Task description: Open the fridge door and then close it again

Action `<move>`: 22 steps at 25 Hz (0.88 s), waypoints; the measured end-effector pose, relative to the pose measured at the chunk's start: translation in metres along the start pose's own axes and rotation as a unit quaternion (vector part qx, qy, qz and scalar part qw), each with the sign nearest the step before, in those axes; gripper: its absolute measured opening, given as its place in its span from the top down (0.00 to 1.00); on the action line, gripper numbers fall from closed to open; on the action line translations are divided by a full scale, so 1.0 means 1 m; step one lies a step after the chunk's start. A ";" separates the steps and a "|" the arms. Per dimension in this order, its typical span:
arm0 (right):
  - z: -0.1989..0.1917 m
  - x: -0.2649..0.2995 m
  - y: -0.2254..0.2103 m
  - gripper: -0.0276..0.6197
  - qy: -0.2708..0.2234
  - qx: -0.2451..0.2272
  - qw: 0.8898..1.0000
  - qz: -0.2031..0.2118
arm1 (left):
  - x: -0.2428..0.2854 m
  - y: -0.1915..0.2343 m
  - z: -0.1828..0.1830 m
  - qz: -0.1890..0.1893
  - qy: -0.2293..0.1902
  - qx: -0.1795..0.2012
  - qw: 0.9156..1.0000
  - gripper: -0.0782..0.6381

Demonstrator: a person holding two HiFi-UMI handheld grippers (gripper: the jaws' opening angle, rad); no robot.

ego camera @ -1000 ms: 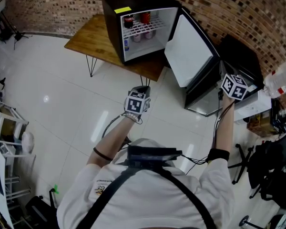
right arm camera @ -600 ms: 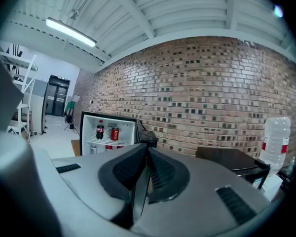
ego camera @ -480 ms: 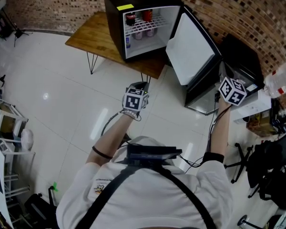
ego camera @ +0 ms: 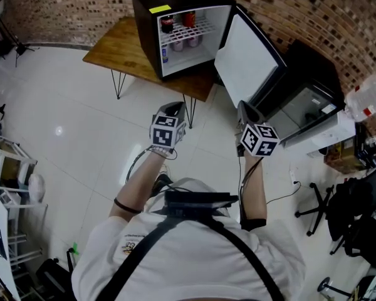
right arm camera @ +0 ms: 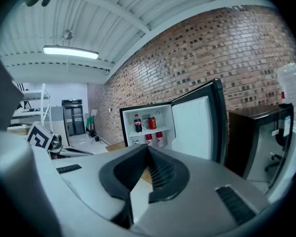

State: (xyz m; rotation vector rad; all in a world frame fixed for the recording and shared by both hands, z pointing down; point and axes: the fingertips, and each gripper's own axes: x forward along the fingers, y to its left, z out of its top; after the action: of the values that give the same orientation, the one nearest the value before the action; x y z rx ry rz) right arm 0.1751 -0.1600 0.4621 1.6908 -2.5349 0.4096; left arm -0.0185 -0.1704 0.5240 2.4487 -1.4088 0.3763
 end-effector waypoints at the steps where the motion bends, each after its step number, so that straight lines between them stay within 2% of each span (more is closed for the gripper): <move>1: -0.007 0.002 0.008 0.98 0.003 0.004 1.000 0.006 | -0.004 0.001 0.002 0.000 -0.004 0.000 1.000 0.89; 4: -0.029 0.007 0.026 0.98 0.016 0.014 1.000 0.015 | -0.012 0.001 0.005 0.003 -0.012 0.000 1.000 0.89; 9: -0.063 0.011 0.050 0.97 0.051 0.058 0.997 0.019 | -0.023 -0.003 -0.001 0.003 -0.015 -0.001 1.000 0.89; 13: -0.068 0.010 0.065 0.95 0.054 0.042 0.997 0.030 | -0.029 -0.004 -0.006 0.003 -0.016 -0.007 1.000 0.89; 22: -0.074 0.006 0.076 0.95 0.056 0.045 0.997 0.038 | -0.037 0.001 -0.005 0.005 -0.021 -0.009 1.000 0.89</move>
State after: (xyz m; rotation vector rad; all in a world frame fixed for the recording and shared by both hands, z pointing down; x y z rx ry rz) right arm 0.0963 -0.1191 0.5205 1.5557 -2.5407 0.6152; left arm -0.0374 -0.1398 0.5158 2.4489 -1.4365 0.3155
